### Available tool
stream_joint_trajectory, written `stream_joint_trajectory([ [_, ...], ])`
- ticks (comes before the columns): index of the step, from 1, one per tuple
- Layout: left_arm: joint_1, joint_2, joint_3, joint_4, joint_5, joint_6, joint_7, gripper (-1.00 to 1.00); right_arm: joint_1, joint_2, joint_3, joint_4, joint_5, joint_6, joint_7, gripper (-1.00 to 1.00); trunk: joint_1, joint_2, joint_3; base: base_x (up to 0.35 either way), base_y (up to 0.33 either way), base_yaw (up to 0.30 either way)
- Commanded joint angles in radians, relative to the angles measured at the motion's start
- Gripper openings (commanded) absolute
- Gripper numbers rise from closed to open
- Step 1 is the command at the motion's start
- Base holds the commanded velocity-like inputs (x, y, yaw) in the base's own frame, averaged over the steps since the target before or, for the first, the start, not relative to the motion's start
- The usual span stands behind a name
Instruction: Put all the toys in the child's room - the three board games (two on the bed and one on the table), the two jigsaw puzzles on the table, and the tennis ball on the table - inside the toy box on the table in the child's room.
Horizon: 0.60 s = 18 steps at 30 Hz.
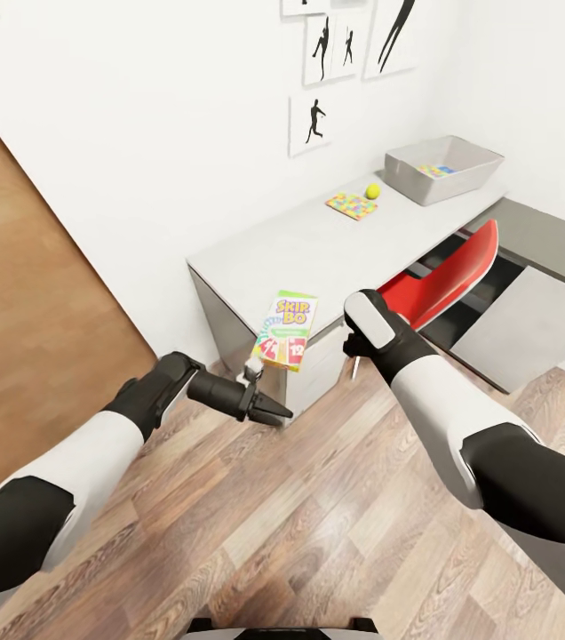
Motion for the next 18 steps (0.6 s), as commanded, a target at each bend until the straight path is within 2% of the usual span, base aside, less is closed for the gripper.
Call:
stream_joint_trajectory([
  [1,0.005,0.001,-0.006,-0.001,0.005,0.011,-0.003,1.0,-0.001,-0.001,0.006,-0.001,-0.01,0.007,-0.009,1.0,0.001,-0.002,-0.002,0.007,0.0,0.0],
  [6,0.031,0.002,-0.006,-0.002,0.007,0.011,-0.003,1.0,0.001,-0.001,0.008,-0.003,-0.009,0.003,-0.009,1.0,0.001,-0.002,0.001,0.002,0.0,0.0],
  [18,0.031,0.003,-0.006,-0.003,0.008,0.006,-0.003,1.0,0.002,0.0,0.01,-0.004,-0.009,0.0,-0.01,1.0,0.001,-0.002,0.02,-0.037,0.0,0.0],
])
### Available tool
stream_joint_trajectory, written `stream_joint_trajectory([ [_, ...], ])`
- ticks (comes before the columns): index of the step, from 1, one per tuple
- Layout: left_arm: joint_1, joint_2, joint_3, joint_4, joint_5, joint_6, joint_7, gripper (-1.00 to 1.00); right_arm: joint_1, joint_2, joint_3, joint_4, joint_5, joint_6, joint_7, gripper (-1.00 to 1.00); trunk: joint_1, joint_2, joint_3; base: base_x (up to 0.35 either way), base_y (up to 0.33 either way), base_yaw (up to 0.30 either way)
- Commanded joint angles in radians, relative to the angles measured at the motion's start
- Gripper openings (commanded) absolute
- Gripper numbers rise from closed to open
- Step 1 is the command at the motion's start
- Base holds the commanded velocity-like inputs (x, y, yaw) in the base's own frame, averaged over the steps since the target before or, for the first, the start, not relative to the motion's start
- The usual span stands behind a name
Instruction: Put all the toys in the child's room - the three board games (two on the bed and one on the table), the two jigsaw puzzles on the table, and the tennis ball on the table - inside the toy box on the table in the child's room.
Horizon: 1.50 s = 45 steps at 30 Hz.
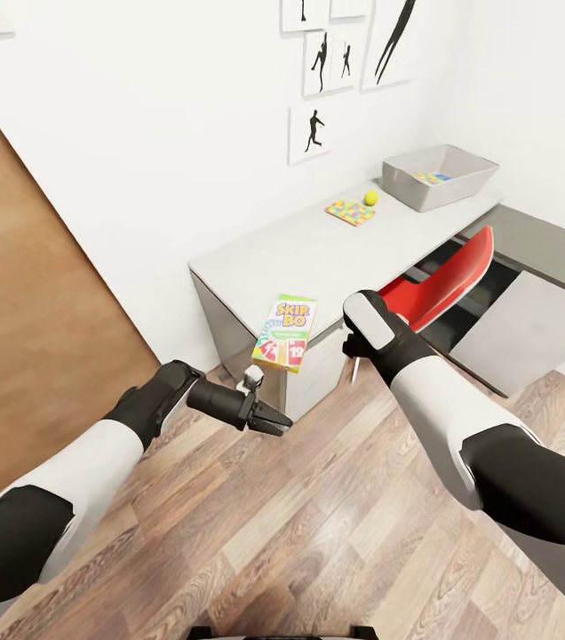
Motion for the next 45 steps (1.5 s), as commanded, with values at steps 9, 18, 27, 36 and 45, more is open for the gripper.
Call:
stream_joint_trajectory([
  [9,-0.001,0.003,-0.007,0.0,0.006,0.008,-0.003,1.0,-0.001,-0.001,0.005,-0.001,-0.01,0.004,-0.01,1.0,0.001,-0.002,0.013,-0.002,0.0,0.0],
  [18,-0.001,0.003,-0.007,0.0,0.005,0.007,-0.003,1.0,-0.001,-0.001,0.006,-0.001,-0.01,0.003,-0.01,1.0,0.001,-0.002,0.028,0.0,0.0,0.0],
  [27,-0.001,0.003,-0.007,0.0,0.004,0.006,-0.003,1.0,-0.001,-0.001,0.005,-0.004,-0.01,0.001,-0.01,1.0,0.001,-0.002,0.042,0.0,0.0,0.0],
  [36,-0.001,0.003,-0.007,0.0,0.003,0.006,-0.003,1.0,-0.001,-0.001,0.004,-0.006,-0.01,-0.002,-0.01,1.0,0.001,-0.002,0.057,0.0,0.0,0.0],
  [45,-0.001,0.003,-0.007,0.0,0.003,0.005,-0.003,1.0,0.0,0.0,0.004,-0.007,-0.01,-0.004,-0.011,1.0,0.001,-0.002,0.072,0.0,0.0,0.0],
])
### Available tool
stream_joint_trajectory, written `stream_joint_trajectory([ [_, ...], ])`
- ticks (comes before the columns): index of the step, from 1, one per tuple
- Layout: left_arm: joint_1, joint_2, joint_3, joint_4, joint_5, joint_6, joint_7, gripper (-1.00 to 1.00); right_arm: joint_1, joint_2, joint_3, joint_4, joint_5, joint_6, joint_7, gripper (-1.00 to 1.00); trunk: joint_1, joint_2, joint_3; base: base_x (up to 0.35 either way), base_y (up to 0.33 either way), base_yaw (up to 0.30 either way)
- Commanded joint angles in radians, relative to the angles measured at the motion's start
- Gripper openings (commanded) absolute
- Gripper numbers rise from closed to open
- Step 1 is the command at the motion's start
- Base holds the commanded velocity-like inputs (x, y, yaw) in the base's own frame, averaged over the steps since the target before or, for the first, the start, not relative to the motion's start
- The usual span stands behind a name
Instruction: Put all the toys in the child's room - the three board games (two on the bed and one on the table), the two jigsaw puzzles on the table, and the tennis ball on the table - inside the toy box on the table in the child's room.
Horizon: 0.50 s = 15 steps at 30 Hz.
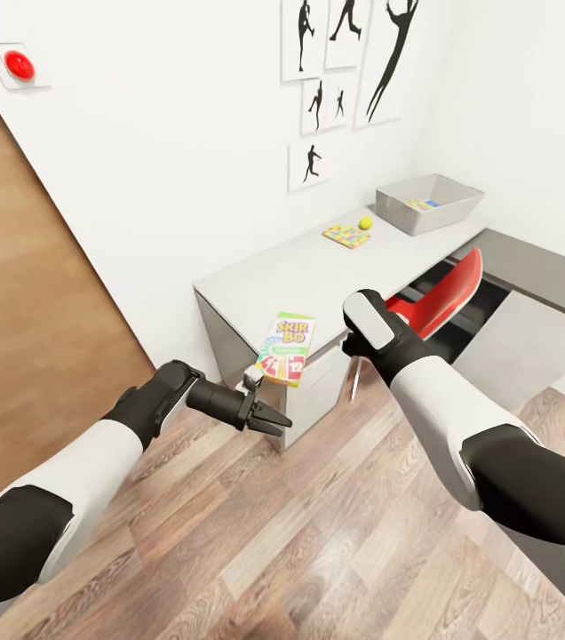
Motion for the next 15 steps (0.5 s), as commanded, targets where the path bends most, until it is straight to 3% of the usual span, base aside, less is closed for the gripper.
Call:
stream_joint_trajectory([
  [1,-0.001,0.001,-0.007,0.0,0.005,0.011,-0.003,1.0,-0.001,-0.001,0.005,0.0,-0.01,0.006,-0.01,1.0,0.001,-0.002,0.0,0.0,0.0,0.0],
  [15,-0.001,0.008,-0.004,0.0,0.004,0.012,-0.003,1.0,0.0,-0.001,0.0,-0.001,-0.01,0.006,-0.007,1.0,0.001,-0.002,0.023,0.0,0.0,0.0],
])
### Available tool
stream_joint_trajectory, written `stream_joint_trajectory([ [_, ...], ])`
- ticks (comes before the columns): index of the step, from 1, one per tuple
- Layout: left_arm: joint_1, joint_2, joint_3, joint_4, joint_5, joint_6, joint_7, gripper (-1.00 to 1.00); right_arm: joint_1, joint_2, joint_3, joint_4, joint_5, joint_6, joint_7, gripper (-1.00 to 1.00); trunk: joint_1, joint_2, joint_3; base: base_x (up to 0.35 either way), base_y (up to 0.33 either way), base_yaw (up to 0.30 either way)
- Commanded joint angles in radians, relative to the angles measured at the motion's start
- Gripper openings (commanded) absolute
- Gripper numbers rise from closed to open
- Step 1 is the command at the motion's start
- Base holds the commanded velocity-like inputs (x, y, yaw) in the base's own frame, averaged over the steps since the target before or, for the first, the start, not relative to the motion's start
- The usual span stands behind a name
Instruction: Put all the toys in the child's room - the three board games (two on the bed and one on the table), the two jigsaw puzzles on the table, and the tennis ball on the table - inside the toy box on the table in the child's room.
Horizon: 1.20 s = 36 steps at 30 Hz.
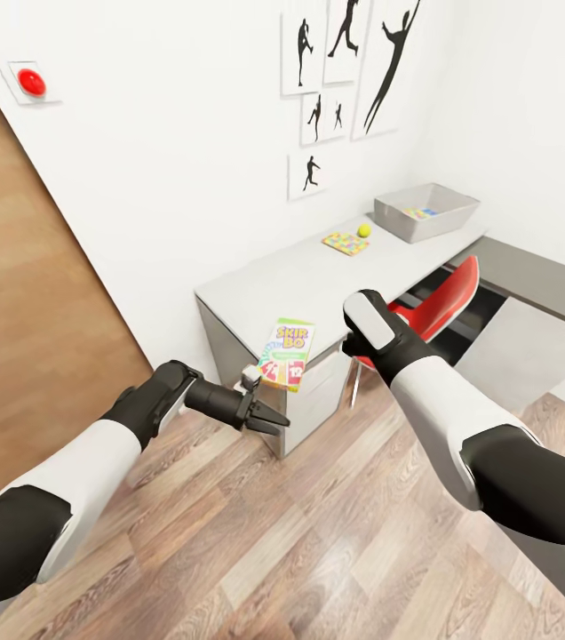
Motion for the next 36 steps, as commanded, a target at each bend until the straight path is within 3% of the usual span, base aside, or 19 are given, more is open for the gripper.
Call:
stream_joint_trajectory([
  [1,-0.001,0.004,-0.006,0.0,0.005,0.011,-0.003,1.0,-0.001,-0.001,0.005,0.0,-0.01,0.006,-0.009,1.0,0.001,-0.002,0.0,0.0,0.0,0.0],
  [23,-0.001,0.043,-0.003,0.003,0.014,0.012,-0.003,1.0,0.0,0.0,0.003,0.003,-0.013,0.008,0.001,1.0,0.001,-0.002,0.036,0.0,0.0,0.0],
  [28,-0.001,0.065,0.052,0.003,0.014,0.011,-0.003,1.0,0.0,0.0,0.003,0.004,-0.017,0.009,0.002,1.0,0.001,-0.002,0.044,0.0,0.0,0.0],
  [32,-0.001,0.079,0.128,0.004,0.012,0.011,-0.003,1.0,0.002,0.004,0.003,0.008,-0.022,0.009,0.002,1.0,0.001,-0.002,0.051,0.0,0.0,0.0],
  [36,0.0,0.095,0.162,0.003,0.012,0.011,-0.003,1.0,0.013,0.008,0.003,0.009,-0.025,0.009,0.003,1.0,0.001,-0.002,0.058,0.0,0.0,0.0],
])
